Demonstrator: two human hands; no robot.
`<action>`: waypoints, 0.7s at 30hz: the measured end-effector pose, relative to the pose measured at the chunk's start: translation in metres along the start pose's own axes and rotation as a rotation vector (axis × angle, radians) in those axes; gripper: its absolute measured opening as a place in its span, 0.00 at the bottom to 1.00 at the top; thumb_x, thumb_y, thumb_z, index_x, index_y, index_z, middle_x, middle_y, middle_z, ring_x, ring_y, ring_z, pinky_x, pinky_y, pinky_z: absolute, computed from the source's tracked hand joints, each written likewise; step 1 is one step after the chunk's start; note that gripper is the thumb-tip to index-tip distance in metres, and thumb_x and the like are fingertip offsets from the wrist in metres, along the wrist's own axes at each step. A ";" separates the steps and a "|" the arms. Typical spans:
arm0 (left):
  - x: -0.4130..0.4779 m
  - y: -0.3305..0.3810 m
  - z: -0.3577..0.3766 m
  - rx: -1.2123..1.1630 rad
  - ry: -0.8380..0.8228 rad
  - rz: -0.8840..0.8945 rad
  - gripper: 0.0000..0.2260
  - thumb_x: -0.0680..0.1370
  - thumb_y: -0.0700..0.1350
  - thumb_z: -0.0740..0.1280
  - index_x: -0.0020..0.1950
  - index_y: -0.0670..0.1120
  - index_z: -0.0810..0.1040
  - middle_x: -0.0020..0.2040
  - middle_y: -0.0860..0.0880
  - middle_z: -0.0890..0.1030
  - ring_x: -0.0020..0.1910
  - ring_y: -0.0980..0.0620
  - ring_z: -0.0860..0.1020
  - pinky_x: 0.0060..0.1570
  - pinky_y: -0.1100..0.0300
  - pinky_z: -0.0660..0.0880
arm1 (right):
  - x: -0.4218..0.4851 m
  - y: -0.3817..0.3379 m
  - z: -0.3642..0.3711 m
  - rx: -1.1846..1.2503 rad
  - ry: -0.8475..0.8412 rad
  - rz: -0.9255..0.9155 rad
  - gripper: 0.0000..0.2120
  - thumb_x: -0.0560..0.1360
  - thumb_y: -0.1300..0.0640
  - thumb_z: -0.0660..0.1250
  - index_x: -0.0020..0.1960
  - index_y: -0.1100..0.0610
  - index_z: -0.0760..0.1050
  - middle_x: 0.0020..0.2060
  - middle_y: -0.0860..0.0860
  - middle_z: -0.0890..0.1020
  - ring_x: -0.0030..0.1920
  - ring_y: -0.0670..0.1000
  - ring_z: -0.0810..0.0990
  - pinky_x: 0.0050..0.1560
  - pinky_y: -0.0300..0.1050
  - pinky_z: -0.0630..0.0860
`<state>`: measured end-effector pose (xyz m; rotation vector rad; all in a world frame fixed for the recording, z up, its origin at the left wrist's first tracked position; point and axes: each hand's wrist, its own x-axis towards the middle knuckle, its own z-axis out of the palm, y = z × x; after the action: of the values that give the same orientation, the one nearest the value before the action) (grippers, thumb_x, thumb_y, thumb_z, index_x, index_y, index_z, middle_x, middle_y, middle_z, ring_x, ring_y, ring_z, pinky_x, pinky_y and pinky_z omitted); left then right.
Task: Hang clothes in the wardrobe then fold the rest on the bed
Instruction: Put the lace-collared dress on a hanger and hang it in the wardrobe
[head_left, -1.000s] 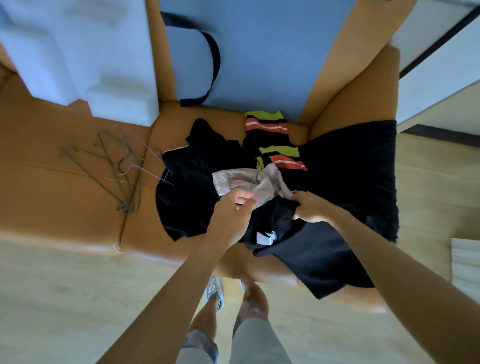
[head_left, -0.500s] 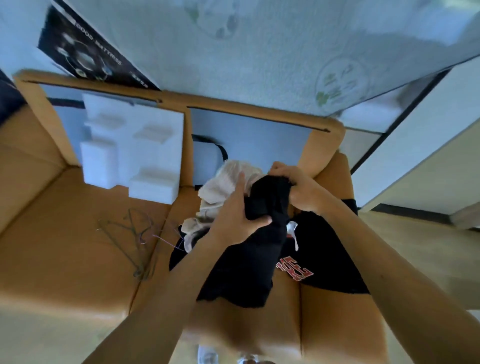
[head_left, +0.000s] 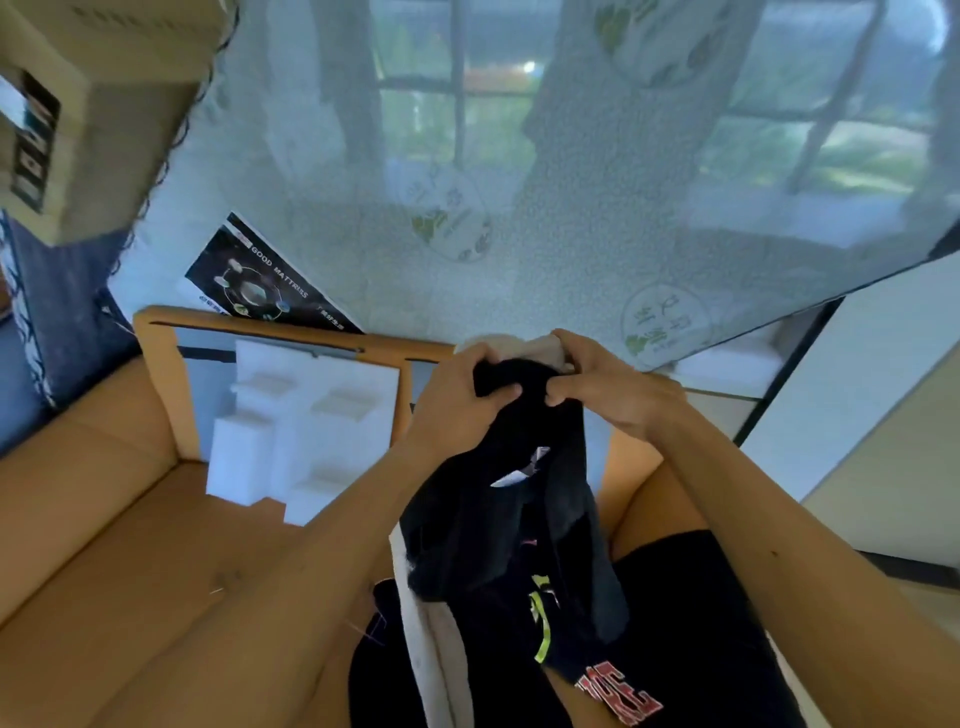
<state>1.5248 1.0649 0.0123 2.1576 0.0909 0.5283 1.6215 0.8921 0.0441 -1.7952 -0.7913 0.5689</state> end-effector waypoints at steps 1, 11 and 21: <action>0.003 0.005 0.001 -0.011 0.001 0.024 0.08 0.73 0.47 0.72 0.46 0.47 0.74 0.40 0.53 0.79 0.40 0.50 0.79 0.40 0.54 0.74 | 0.002 -0.003 -0.001 0.089 -0.016 -0.008 0.16 0.65 0.63 0.70 0.52 0.61 0.73 0.45 0.53 0.79 0.49 0.51 0.80 0.52 0.50 0.79; 0.003 0.039 -0.021 -0.442 -0.036 0.012 0.19 0.76 0.38 0.73 0.65 0.47 0.73 0.50 0.50 0.78 0.39 0.56 0.76 0.37 0.66 0.73 | 0.012 -0.035 0.008 0.512 0.415 -0.135 0.17 0.75 0.75 0.52 0.43 0.60 0.76 0.35 0.55 0.83 0.37 0.53 0.82 0.37 0.45 0.80; -0.031 0.008 -0.012 -0.328 -0.295 -0.287 0.22 0.77 0.47 0.73 0.65 0.59 0.66 0.61 0.63 0.74 0.57 0.68 0.74 0.48 0.76 0.74 | 0.022 -0.078 0.016 0.820 0.117 -0.239 0.22 0.79 0.63 0.58 0.28 0.52 0.74 0.28 0.49 0.76 0.29 0.48 0.70 0.34 0.45 0.66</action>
<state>1.4907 1.0609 0.0142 1.8374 0.1384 0.0510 1.6062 0.9368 0.1114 -0.9557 -0.5599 0.5201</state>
